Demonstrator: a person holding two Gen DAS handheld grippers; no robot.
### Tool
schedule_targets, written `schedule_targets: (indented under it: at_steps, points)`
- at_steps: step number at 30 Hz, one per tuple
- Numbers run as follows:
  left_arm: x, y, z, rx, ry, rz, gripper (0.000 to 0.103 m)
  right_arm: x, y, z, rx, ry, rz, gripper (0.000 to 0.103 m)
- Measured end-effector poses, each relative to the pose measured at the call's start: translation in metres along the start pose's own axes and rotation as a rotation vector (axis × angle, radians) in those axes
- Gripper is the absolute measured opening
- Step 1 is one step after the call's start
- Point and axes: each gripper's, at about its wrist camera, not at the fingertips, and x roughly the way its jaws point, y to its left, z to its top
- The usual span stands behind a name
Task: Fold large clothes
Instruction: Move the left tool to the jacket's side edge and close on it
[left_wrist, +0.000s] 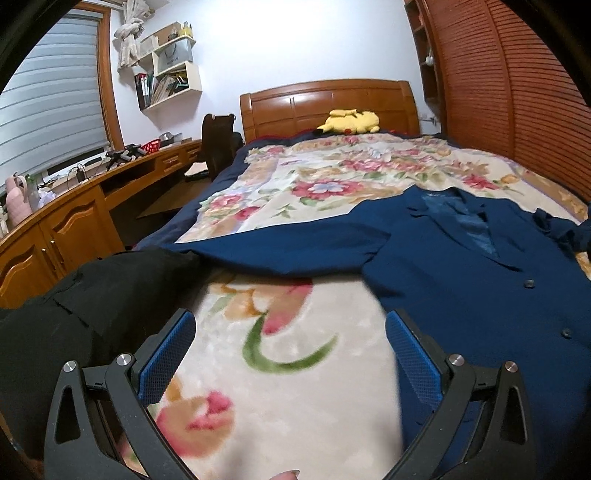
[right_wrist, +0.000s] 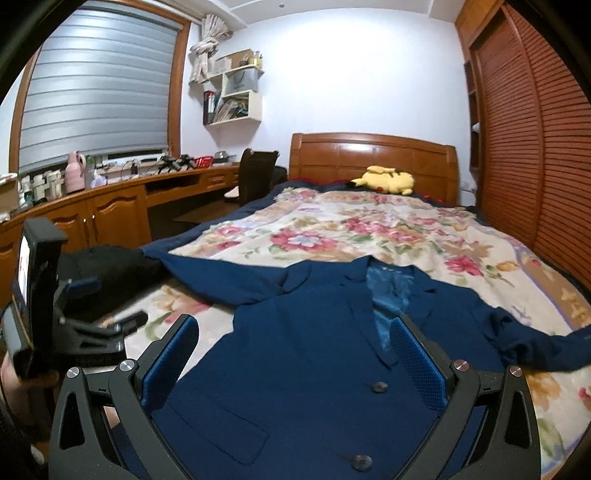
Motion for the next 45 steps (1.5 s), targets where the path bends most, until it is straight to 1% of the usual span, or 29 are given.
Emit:
schedule_targets:
  at_steps: [2, 4, 6, 11, 12, 13, 15, 16, 17, 18, 19, 21, 25, 29, 31, 34, 37, 41, 42, 43, 44, 45]
  points:
    - [0.009, 0.005, 0.004, 0.001, 0.015, -0.013, 0.103, 0.014, -0.001, -0.001, -0.017, 0.022, 0.004, 0.103]
    - [0.025, 0.010, 0.011, -0.002, 0.052, -0.034, 0.103, 0.029, -0.005, -0.006, -0.028, 0.049, 0.002, 0.103]
    - [0.037, 0.015, 0.019, -0.010, 0.078, -0.046, 0.103, 0.040, -0.008, -0.007, -0.026, 0.067, 0.018, 0.103]
    - [0.071, 0.024, 0.037, -0.018, 0.136, -0.055, 0.103, 0.059, -0.011, -0.004, -0.045, 0.096, 0.045, 0.103]
    - [0.078, 0.025, 0.040, -0.020, 0.151, -0.063, 0.103, 0.062, -0.016, -0.004, -0.041, 0.102, 0.054, 0.103]
    - [0.082, 0.027, 0.041, -0.024, 0.160, -0.078, 0.103, 0.064, -0.008, 0.000, -0.041, 0.104, 0.056, 0.103]
    - [0.091, 0.031, 0.044, -0.041, 0.170, -0.121, 0.103, 0.067, -0.009, 0.005, -0.037, 0.118, 0.066, 0.103]
    - [0.097, 0.033, 0.046, -0.047, 0.171, -0.123, 0.102, 0.072, -0.007, 0.007, -0.041, 0.126, 0.071, 0.103]
    - [0.100, 0.035, 0.047, -0.050, 0.171, -0.121, 0.100, 0.074, -0.007, 0.010, -0.048, 0.132, 0.076, 0.103]
    - [0.106, 0.036, 0.049, -0.054, 0.172, -0.110, 0.095, 0.071, -0.003, 0.011, -0.055, 0.134, 0.078, 0.103]
    - [0.111, 0.038, 0.051, -0.062, 0.171, -0.102, 0.087, 0.072, -0.003, 0.011, -0.060, 0.137, 0.081, 0.103]
    - [0.125, 0.047, 0.055, -0.103, 0.179, -0.095, 0.077, 0.069, 0.004, 0.012, -0.063, 0.143, 0.089, 0.103]
    - [0.150, 0.062, 0.064, -0.170, 0.213, -0.082, 0.066, 0.070, 0.002, 0.013, -0.056, 0.147, 0.101, 0.103]
    - [0.171, 0.070, 0.071, -0.218, 0.257, -0.050, 0.065, 0.075, 0.003, 0.010, -0.048, 0.162, 0.116, 0.103]
    - [0.176, 0.070, 0.070, -0.220, 0.277, -0.036, 0.065, 0.075, 0.005, 0.009, -0.048, 0.170, 0.113, 0.103]
    - [0.185, 0.071, 0.068, -0.220, 0.305, 0.005, 0.065, 0.071, 0.006, 0.008, -0.045, 0.174, 0.120, 0.103]
    - [0.194, 0.079, 0.064, -0.254, 0.332, 0.012, 0.065, 0.069, 0.004, 0.008, -0.034, 0.180, 0.122, 0.103]
    - [0.201, 0.073, 0.059, -0.219, 0.362, 0.035, 0.065, 0.069, 0.003, 0.009, -0.020, 0.184, 0.124, 0.103]
    - [0.202, 0.073, 0.059, -0.215, 0.365, 0.032, 0.063, 0.069, 0.004, 0.008, -0.019, 0.186, 0.124, 0.103]
    - [0.203, 0.073, 0.059, -0.216, 0.359, 0.021, 0.050, 0.068, 0.006, 0.008, -0.020, 0.187, 0.123, 0.103]
    - [0.206, 0.072, 0.060, -0.215, 0.367, 0.016, 0.045, 0.068, 0.006, 0.008, -0.020, 0.188, 0.123, 0.103]
    - [0.209, 0.072, 0.062, -0.215, 0.379, 0.022, 0.043, 0.068, 0.007, 0.008, -0.021, 0.189, 0.122, 0.103]
